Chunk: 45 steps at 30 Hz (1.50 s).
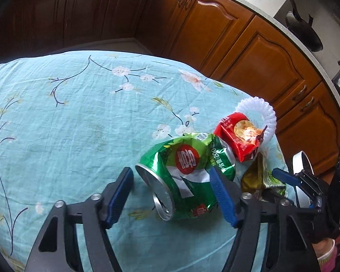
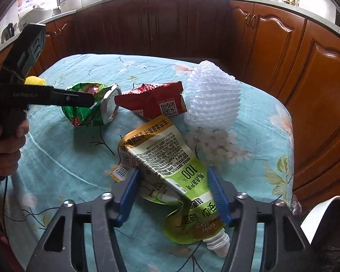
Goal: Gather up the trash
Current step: 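Grasp the crushed green can with the left tool while the right tool grasps the yellow-green pouch, then carry the can and pouch with both tools over the bin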
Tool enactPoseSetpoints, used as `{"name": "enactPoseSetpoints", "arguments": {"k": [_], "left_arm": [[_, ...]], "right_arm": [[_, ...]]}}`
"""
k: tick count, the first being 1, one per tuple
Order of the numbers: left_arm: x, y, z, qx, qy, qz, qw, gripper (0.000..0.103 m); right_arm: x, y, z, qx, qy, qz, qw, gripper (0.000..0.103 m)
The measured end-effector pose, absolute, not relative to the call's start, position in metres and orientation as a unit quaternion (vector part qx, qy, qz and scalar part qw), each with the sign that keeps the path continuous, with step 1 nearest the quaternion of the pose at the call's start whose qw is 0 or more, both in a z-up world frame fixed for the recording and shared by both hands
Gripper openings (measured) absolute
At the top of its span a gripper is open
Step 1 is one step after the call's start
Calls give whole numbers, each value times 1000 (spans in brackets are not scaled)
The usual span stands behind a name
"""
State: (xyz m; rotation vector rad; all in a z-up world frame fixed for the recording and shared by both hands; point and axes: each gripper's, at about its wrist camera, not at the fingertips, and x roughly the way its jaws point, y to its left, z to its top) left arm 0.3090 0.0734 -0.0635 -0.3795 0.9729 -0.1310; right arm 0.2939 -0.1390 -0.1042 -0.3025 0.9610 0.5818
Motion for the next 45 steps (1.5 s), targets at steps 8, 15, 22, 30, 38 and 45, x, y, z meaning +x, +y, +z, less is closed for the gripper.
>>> {"name": "enactPoseSetpoints", "arguments": {"k": [8, 15, 22, 30, 38, 45], "left_arm": [[292, 48, -57, -151, 450, -98, 875, 41], [253, 30, -44, -147, 434, -129, 880, 41], [225, 14, -31, -145, 420, -153, 883, 41], [215, -25, -21, -125, 417, -191, 880, 40], [215, -68, -14, -99, 414, -223, 877, 38], [217, -96, -8, -83, 411, -244, 875, 37]], "right_arm": [[274, -167, -89, -71, 456, 252, 850, 8], [239, -201, -73, 28, 447, 252, 858, 3], [212, -234, -62, 96, 429, 234, 867, 3], [181, -276, -45, 136, 403, 198, 883, 3], [164, -320, -38, 162, 389, 158, 893, 3], [155, -343, -35, 176, 376, 139, 899, 3]]}}
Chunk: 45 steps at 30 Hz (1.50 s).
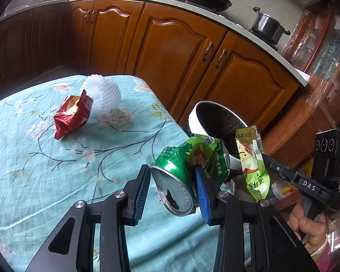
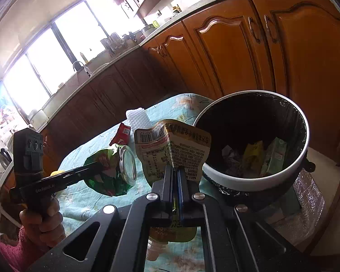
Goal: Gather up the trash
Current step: 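Carry the can and pouch with both tools over the bin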
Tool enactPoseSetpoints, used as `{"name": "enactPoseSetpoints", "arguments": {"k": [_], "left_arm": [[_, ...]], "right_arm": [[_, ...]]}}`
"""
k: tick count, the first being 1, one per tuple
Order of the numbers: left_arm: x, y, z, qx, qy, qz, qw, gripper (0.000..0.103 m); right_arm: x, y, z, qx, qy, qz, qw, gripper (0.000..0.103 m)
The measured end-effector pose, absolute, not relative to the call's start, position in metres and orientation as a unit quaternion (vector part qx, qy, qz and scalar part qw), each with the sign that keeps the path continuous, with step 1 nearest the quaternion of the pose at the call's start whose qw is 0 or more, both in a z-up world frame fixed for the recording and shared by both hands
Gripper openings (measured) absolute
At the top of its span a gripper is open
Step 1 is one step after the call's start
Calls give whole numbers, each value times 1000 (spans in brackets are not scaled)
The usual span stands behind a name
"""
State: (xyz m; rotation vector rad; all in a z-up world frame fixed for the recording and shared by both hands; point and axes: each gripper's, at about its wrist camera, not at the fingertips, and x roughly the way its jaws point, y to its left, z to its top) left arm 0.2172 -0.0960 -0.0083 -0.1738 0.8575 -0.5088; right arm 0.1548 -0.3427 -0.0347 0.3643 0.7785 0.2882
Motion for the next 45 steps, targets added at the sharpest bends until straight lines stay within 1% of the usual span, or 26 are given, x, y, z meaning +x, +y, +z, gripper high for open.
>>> {"name": "enactPoseSetpoints", "arguments": {"k": [19, 25, 37, 45], "left_arm": [[256, -159, 1, -52, 403, -275, 871, 37], [273, -178, -3, -46, 409, -277, 868, 37], [311, -217, -9, -20, 420, -268, 867, 37], [326, -230, -18, -17, 432, -268, 861, 37]], "right_arm": [[163, -401, -21, 193, 345, 97, 913, 3], [176, -419, -26, 207, 350, 88, 909, 3], [206, -435, -32, 198, 373, 70, 904, 3], [217, -436, -40, 194, 384, 66, 900, 3]]}}
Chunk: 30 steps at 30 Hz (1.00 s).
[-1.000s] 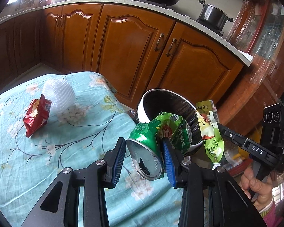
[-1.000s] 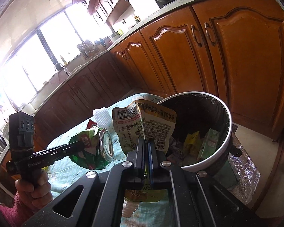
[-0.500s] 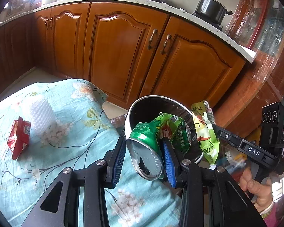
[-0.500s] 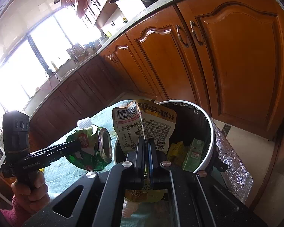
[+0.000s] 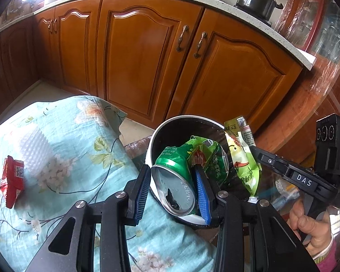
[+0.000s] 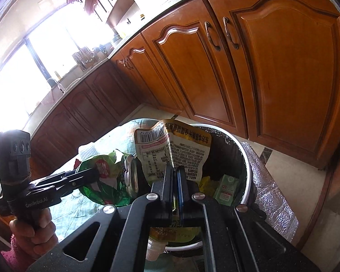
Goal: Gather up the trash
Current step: 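Carry the can and pouch with both tools over the bin, then open both tools to drop the can and pouch into the bin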
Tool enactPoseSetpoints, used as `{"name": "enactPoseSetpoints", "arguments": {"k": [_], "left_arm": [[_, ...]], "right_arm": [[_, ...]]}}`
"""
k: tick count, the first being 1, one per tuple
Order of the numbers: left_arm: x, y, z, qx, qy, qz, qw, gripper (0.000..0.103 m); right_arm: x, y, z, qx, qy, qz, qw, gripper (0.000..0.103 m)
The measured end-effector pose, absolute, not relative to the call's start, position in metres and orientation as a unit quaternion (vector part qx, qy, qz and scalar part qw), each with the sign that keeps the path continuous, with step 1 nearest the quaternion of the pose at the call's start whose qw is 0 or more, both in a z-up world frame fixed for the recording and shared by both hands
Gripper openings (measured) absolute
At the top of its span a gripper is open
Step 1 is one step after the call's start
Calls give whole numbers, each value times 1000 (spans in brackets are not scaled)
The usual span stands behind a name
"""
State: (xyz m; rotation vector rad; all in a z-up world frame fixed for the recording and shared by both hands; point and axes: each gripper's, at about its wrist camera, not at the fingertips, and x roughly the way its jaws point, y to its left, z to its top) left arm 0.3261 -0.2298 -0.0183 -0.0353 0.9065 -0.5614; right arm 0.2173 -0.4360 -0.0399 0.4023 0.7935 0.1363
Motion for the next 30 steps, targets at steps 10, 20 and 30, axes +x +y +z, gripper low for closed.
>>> {"name": "enactPoseSetpoints", "arguments": {"k": [10, 20, 30], "left_arm": [[337, -240, -28, -7, 444, -266, 856, 37], [342, -255, -34, 8, 452, -265, 852, 37], [335, -248, -32, -2, 444, -264, 856, 53]], "right_arm": [[234, -440, -51, 196, 406, 62, 891, 3], [243, -442, -60, 195, 422, 64, 883, 3], [235, -443, -54, 207, 407, 60, 887, 45]]}}
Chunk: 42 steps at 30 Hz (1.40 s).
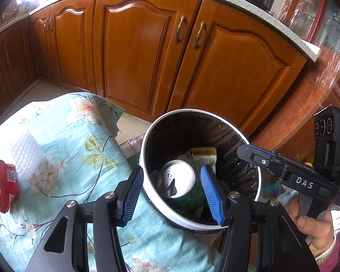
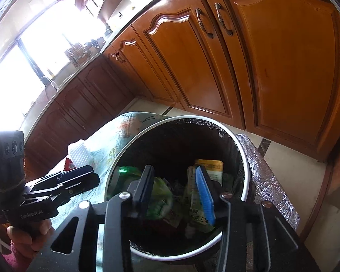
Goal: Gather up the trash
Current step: 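Open both tools to drop the can and pouch into the bin, then move both open tools back over the table toward the chip bag, then grasp the red chip bag with the left tool while the right tool grasps the white foam net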
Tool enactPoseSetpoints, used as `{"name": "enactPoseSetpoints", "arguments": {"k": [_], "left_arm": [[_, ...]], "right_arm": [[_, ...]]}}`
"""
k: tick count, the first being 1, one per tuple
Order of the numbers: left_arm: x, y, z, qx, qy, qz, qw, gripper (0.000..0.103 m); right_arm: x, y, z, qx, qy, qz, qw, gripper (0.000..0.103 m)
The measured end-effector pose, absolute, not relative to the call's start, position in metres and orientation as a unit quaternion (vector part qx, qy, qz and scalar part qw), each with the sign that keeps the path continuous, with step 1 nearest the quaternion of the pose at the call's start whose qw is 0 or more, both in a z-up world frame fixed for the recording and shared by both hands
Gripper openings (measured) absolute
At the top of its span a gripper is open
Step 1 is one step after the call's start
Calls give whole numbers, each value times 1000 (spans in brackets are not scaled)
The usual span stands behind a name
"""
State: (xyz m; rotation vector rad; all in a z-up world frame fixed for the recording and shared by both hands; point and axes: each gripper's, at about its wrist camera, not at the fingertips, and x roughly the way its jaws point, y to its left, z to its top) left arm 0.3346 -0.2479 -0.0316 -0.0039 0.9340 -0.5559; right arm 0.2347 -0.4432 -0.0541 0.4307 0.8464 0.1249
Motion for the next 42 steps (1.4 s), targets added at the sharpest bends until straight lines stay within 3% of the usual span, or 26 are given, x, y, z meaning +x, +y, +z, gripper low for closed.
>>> {"name": "enactPoseSetpoints", "arguments": {"k": [2, 4, 10, 26, 42], "left_arm": [[331, -240, -31, -10, 442, -261, 858, 55], [325, -228, -31, -23, 439, -255, 861, 57], [298, -183, -31, -57, 428, -225, 874, 63], [233, -43, -36, -141, 420, -116, 889, 67], [239, 16, -36, -176, 427, -89, 882, 75]], "right_arm": [[230, -441, -51, 215, 398, 64, 889, 52], [224, -439, -48, 221, 387, 66, 892, 74], [205, -414, -38, 224, 363, 74, 902, 92], [191, -307, -39, 208, 367, 152, 894, 99], [236, -239, -56, 156, 392, 188, 887, 101]]}}
